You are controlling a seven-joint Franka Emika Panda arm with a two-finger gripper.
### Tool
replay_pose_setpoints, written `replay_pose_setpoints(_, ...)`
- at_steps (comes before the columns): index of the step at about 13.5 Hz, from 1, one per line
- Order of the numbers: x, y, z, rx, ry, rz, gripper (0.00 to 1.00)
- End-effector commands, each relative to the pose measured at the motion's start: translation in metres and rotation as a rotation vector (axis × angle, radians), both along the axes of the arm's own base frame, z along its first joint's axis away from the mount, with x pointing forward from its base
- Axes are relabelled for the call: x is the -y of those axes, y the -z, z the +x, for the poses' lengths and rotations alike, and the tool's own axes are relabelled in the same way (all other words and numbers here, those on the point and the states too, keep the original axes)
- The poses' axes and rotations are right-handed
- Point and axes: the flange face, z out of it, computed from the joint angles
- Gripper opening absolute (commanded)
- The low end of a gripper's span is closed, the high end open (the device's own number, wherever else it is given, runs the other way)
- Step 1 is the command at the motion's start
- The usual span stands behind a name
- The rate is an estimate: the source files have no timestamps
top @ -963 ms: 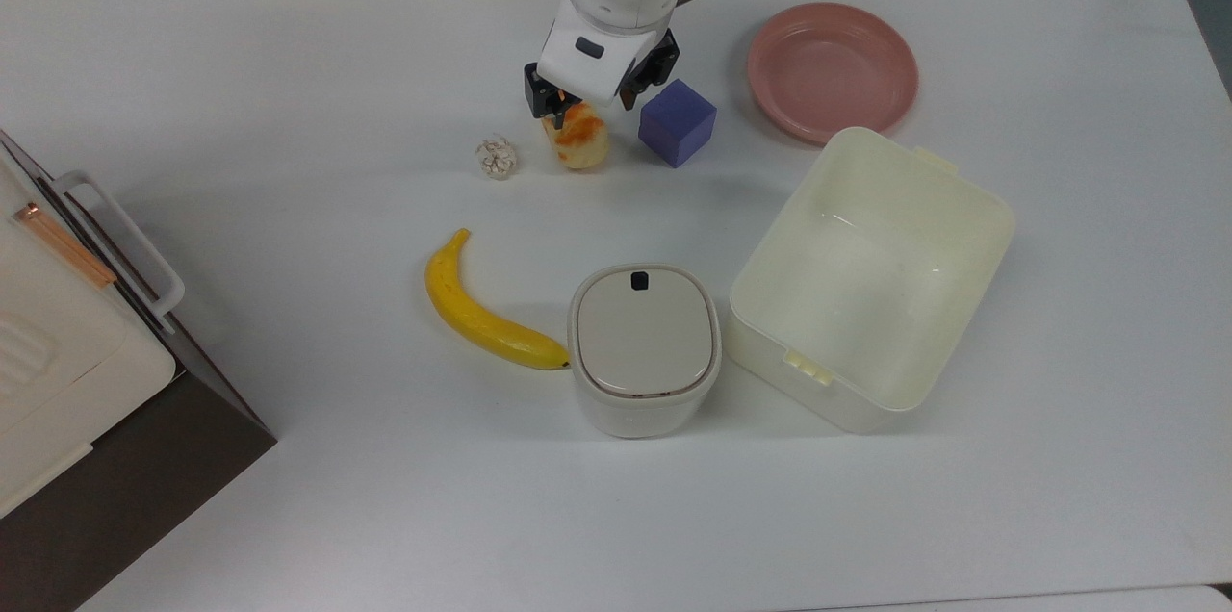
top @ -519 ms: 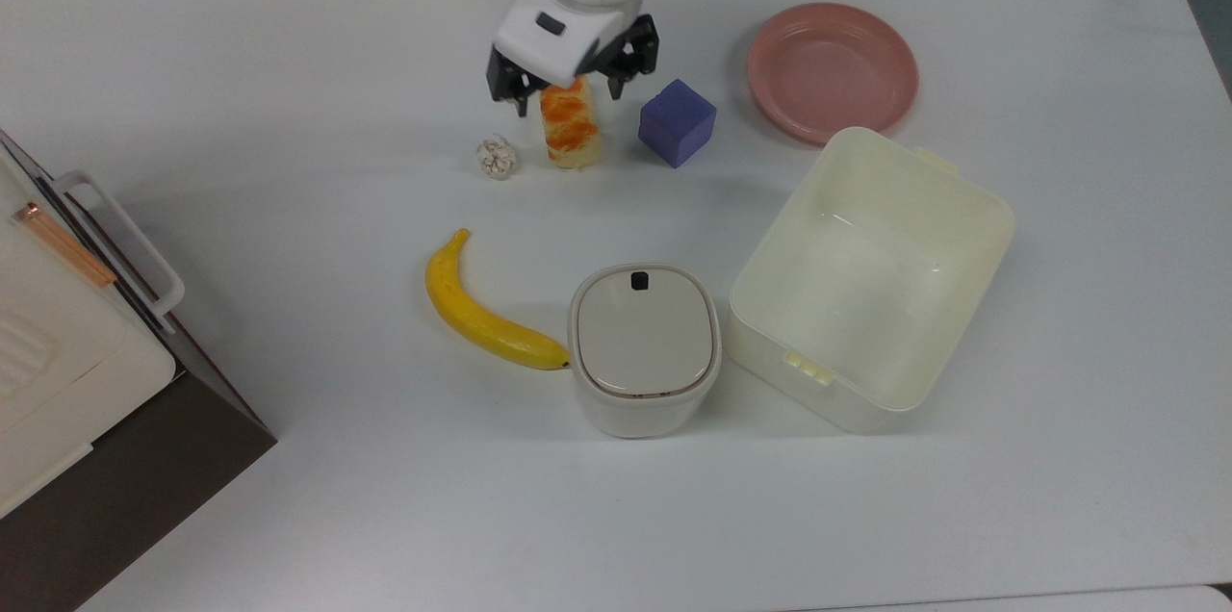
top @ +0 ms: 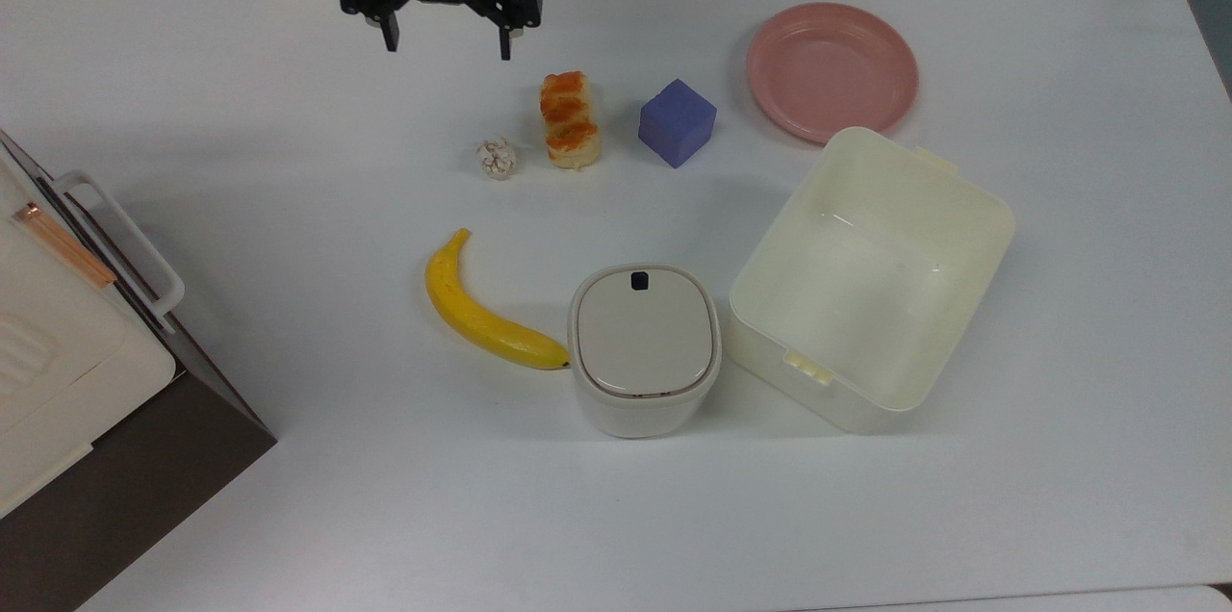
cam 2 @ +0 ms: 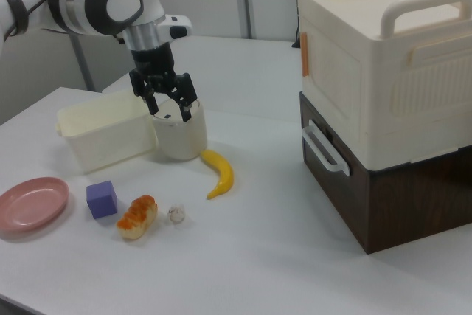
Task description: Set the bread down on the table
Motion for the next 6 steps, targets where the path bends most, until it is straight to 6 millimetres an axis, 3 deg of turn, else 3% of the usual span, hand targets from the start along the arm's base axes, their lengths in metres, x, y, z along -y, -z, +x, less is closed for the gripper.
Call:
replay_pose_setpoints(1, 0.0115, -0.0180, -0.0087, 0.011, 0.074, 0.045, 1.00)
replay_pose_setpoints(3, 0.0166, -0.0270, -0.0129, 0.027, 0.083, 0.044, 1.00)
replay_pose_setpoints(6, 0.0177, -0.0251, -0.0118, 0.024, 0.085, 0.043, 1.00)
